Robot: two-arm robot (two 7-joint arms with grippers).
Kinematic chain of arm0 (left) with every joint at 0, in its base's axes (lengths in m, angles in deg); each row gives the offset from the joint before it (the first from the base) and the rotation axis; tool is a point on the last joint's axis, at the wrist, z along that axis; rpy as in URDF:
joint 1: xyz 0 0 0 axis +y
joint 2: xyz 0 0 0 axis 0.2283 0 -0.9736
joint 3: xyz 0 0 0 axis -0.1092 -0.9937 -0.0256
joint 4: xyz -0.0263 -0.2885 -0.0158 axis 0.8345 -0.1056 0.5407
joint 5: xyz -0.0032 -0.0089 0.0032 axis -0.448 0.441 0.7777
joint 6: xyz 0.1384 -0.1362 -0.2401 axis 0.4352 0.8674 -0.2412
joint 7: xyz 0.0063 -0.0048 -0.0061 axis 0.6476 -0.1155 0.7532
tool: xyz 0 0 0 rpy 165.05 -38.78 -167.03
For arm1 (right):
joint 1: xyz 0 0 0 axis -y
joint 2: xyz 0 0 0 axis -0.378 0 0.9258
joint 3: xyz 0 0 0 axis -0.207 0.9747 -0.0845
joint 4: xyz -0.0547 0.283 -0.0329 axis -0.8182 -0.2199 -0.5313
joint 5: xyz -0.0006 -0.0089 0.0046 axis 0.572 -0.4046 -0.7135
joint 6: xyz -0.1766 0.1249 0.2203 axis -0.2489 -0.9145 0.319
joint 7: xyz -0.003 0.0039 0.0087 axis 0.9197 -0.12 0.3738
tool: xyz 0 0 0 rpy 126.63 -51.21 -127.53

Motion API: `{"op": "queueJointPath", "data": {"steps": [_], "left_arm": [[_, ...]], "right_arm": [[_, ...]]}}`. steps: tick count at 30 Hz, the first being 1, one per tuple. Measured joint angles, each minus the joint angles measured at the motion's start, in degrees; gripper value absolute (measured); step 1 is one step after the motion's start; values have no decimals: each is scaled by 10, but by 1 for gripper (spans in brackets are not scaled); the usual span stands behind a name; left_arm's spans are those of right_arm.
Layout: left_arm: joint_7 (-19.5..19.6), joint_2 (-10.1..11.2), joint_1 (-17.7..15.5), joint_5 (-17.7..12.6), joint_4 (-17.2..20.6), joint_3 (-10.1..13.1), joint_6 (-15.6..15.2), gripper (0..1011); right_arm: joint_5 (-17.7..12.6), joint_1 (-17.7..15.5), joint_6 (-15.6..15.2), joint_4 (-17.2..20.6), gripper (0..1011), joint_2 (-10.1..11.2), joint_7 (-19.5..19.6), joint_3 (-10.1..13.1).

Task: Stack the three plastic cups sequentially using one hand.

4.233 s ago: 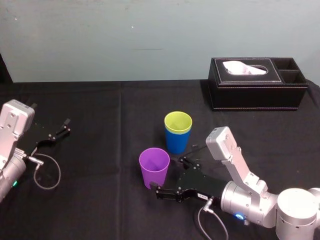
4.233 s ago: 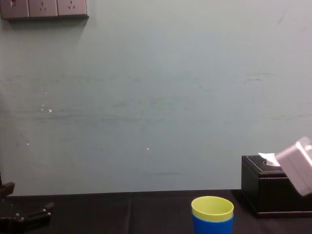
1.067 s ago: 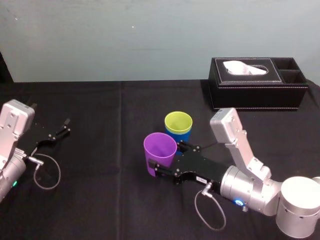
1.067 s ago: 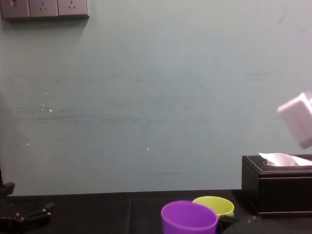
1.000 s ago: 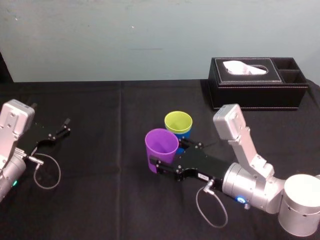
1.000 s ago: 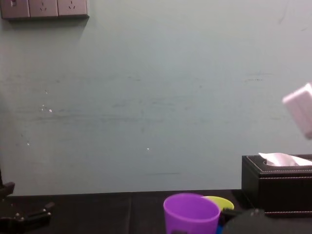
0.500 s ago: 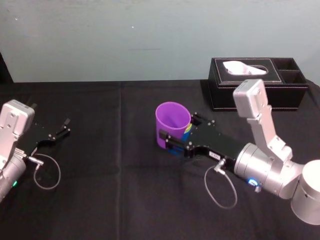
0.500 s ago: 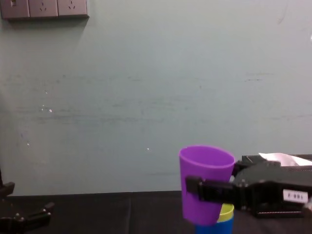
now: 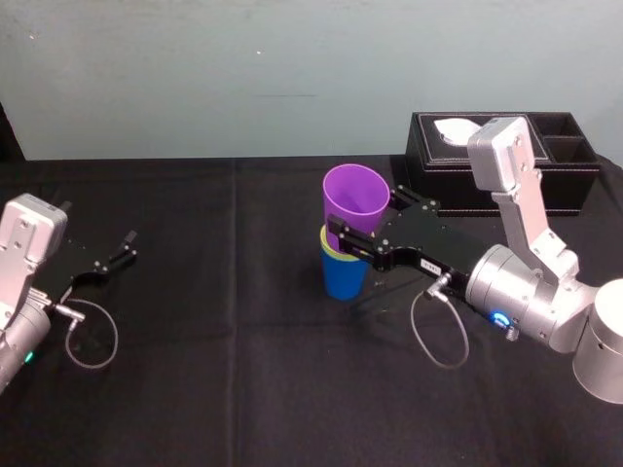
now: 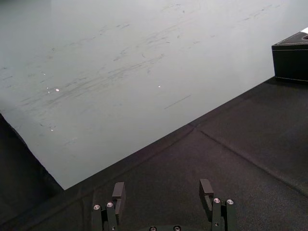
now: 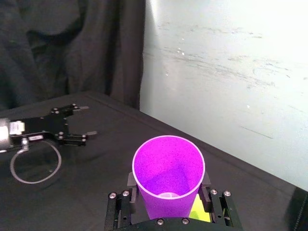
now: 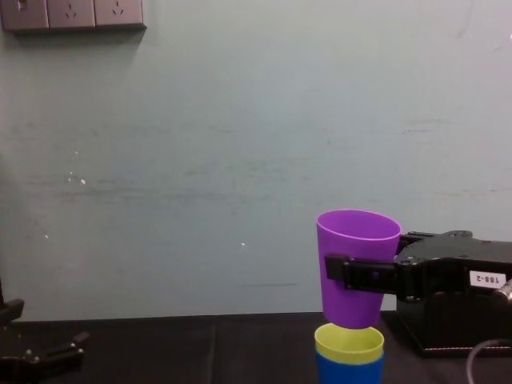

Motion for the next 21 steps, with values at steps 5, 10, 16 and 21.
{"op": "queueJointPath", "data": {"steps": [5,10,16,21], "left_arm": [[0,0,0,0,0,0,0,1010],[0,0,0,0,0,0,0,1010],[0,0,0,0,0,0,0,1010],[0,0,0,0,0,0,0,1010]], "right_arm": [[5,15,-5,-20,751,-8,2,-1],[10,28,-9,-40,751,-16,3,-4],[13,39,-13,-58,751,-23,4,-6],[15,47,-13,-74,751,-31,4,-7]]}}
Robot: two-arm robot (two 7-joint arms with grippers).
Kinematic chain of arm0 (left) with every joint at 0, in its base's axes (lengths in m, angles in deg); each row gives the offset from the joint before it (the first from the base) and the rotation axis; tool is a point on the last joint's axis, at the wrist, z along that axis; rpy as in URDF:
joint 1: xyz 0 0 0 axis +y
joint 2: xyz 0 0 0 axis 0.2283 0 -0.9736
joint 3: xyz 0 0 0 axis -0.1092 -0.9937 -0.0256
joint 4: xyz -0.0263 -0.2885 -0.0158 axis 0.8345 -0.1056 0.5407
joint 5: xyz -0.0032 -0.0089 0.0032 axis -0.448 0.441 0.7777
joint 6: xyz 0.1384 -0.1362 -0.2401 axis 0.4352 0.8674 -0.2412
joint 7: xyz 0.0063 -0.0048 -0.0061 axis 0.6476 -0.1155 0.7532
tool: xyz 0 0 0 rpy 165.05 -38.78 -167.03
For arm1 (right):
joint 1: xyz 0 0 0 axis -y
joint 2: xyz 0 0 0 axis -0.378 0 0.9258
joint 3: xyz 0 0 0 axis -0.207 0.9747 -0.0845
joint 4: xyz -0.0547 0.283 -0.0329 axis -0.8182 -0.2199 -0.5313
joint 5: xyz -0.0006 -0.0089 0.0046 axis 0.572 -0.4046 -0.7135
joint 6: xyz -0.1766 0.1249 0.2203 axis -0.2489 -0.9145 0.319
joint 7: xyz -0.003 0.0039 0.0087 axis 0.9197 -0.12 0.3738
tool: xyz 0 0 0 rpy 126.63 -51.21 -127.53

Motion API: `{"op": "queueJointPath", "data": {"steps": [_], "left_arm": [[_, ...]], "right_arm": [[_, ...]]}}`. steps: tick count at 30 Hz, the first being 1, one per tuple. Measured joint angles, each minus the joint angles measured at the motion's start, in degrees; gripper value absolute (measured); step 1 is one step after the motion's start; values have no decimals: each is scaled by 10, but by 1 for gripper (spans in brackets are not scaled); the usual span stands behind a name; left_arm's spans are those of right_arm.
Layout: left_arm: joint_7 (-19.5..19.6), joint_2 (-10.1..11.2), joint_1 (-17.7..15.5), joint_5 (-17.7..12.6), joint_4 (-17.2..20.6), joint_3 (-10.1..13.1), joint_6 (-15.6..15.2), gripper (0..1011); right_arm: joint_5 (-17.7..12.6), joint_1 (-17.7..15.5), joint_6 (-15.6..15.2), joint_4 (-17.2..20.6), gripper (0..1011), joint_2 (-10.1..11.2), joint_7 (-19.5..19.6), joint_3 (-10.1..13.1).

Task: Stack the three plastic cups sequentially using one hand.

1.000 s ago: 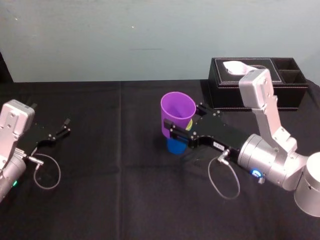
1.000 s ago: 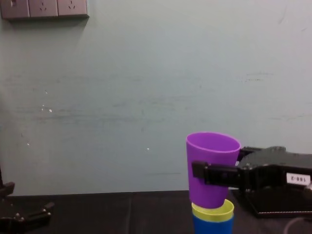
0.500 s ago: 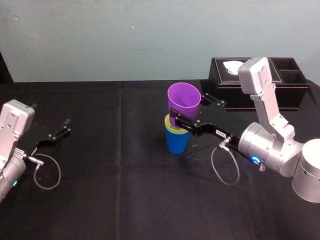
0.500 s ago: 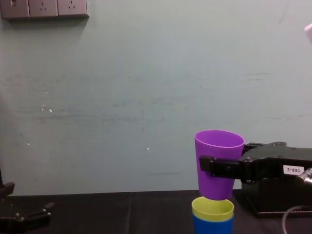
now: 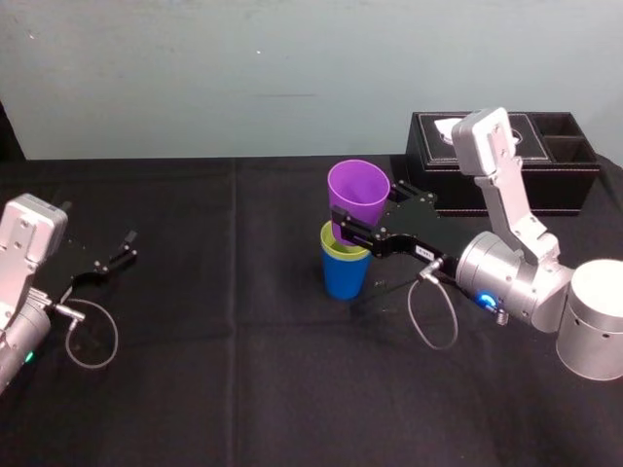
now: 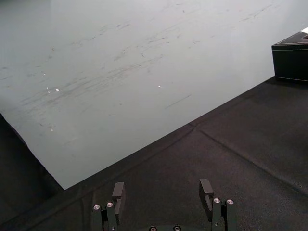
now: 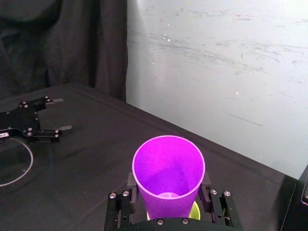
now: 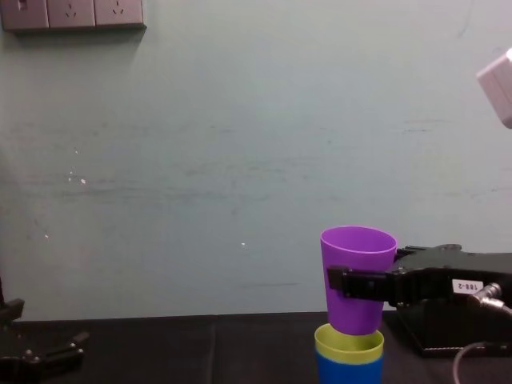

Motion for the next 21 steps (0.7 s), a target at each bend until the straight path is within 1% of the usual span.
{"op": "queueJointPath", "data": {"steps": [21], "left_arm": [[0,0,0,0,0,0,0,1010]], "right_arm": [[5,10,3,-31,751,-14,-2,-3]]}}
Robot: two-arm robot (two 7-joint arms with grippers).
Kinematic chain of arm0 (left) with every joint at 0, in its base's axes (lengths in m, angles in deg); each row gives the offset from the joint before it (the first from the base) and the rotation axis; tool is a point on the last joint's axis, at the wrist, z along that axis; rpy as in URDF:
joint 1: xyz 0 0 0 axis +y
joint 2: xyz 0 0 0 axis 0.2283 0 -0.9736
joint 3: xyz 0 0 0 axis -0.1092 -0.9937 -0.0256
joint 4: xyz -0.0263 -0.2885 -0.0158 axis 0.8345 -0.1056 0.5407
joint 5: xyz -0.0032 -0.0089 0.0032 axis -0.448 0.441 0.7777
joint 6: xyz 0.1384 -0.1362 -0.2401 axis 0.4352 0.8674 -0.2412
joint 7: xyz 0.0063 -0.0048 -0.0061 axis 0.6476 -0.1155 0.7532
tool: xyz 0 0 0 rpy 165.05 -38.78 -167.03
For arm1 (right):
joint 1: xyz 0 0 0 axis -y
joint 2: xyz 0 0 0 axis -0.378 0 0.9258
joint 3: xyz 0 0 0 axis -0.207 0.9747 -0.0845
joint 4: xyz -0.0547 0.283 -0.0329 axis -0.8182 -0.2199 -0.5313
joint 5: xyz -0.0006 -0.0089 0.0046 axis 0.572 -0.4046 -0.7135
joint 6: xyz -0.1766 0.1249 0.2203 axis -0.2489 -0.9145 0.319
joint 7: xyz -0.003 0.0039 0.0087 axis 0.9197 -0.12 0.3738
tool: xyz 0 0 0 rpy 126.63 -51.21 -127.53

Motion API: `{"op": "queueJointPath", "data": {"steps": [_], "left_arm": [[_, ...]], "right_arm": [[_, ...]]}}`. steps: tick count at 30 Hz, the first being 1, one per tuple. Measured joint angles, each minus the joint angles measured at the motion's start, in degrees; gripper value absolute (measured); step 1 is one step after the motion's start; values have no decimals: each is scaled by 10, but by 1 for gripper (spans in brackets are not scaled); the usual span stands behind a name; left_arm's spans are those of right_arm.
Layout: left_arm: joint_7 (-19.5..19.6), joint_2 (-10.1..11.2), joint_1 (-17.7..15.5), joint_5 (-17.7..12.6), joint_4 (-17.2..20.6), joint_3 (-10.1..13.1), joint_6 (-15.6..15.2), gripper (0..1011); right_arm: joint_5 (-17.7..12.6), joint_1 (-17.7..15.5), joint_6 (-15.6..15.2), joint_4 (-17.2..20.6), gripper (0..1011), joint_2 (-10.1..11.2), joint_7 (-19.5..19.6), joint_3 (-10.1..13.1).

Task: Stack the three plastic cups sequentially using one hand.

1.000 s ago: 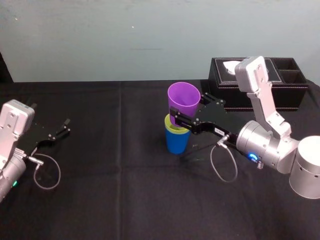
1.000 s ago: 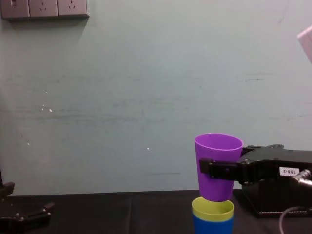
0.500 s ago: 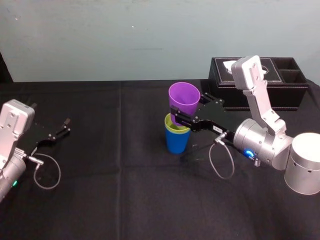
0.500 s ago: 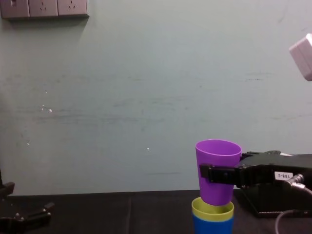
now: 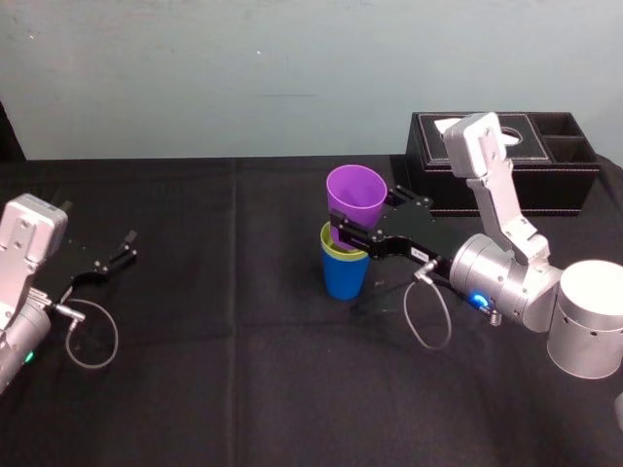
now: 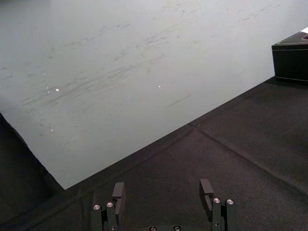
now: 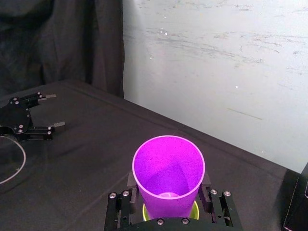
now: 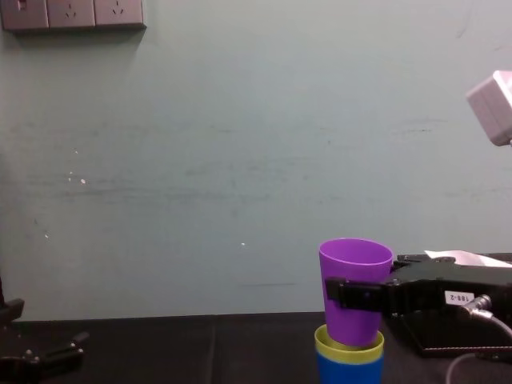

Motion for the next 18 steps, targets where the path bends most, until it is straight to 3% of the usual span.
{"op": "queueJointPath", "data": {"steps": [18], "left_arm": [[0,0,0,0,0,0,0,1010]], "right_arm": [[4,13,9,-38,751,-13,-7,-6]]}}
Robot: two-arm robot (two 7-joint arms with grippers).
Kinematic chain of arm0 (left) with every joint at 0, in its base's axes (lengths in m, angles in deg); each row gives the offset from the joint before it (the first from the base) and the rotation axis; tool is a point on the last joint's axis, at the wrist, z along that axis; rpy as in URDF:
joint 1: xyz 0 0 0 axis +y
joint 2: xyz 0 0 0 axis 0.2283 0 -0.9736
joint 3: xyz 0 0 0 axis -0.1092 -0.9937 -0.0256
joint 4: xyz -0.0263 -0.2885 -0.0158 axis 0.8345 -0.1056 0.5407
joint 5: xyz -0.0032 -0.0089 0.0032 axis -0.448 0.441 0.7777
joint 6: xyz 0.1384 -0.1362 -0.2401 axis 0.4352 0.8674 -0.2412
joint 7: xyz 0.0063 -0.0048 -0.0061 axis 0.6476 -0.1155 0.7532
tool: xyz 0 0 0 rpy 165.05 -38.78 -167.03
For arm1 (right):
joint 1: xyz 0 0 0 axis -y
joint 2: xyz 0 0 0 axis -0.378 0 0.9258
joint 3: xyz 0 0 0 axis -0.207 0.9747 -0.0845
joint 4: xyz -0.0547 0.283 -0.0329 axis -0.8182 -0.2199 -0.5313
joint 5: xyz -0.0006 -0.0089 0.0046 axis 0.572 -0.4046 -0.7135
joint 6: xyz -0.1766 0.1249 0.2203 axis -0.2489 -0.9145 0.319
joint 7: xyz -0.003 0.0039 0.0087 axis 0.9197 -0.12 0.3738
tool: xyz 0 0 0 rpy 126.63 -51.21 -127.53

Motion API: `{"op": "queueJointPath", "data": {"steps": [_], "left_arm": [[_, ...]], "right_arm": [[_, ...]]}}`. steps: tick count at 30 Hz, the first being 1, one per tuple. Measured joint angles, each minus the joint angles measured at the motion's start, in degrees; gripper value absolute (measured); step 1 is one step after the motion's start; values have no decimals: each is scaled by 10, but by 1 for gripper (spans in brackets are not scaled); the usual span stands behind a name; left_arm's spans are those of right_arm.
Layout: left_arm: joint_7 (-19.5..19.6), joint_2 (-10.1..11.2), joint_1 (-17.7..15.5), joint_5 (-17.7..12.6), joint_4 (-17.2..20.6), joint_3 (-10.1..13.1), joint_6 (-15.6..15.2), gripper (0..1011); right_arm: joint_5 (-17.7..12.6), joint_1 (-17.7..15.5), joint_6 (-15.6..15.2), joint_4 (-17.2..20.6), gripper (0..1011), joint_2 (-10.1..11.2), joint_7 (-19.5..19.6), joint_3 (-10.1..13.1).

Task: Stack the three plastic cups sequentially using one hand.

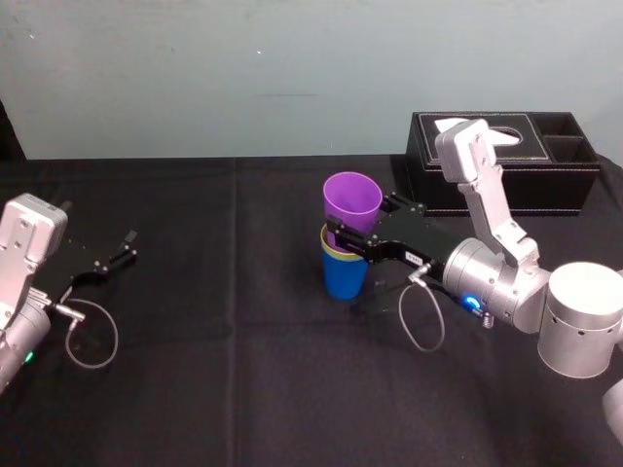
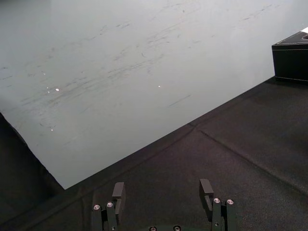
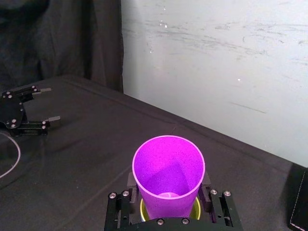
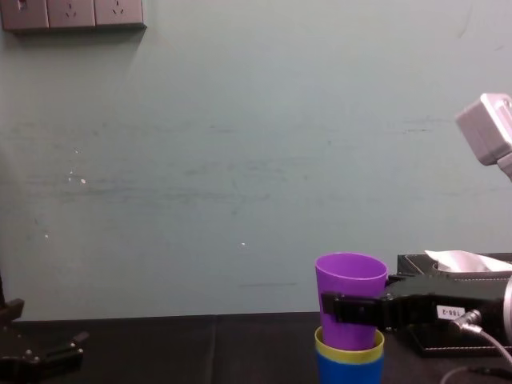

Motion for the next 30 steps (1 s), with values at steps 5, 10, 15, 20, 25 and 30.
{"op": "queueJointPath", "data": {"steps": [5,10,15,20,25,30], "left_arm": [[0,0,0,0,0,0,0,1010],[0,0,0,0,0,0,0,1010],[0,0,0,0,0,0,0,1010],[0,0,0,0,0,0,0,1010],[0,0,0,0,0,0,0,1010],[0,0,0,0,0,0,0,1010]], "right_arm": [[3,2,3,-9,751,-3,-1,-2],[5,2,5,-16,751,-5,-1,-3],[5,3,6,-19,751,-6,-2,-3],[5,3,6,-18,751,-6,-2,-3],[5,3,6,-17,751,-5,-1,-3],[5,2,6,-17,794,-5,-1,-3]]}}
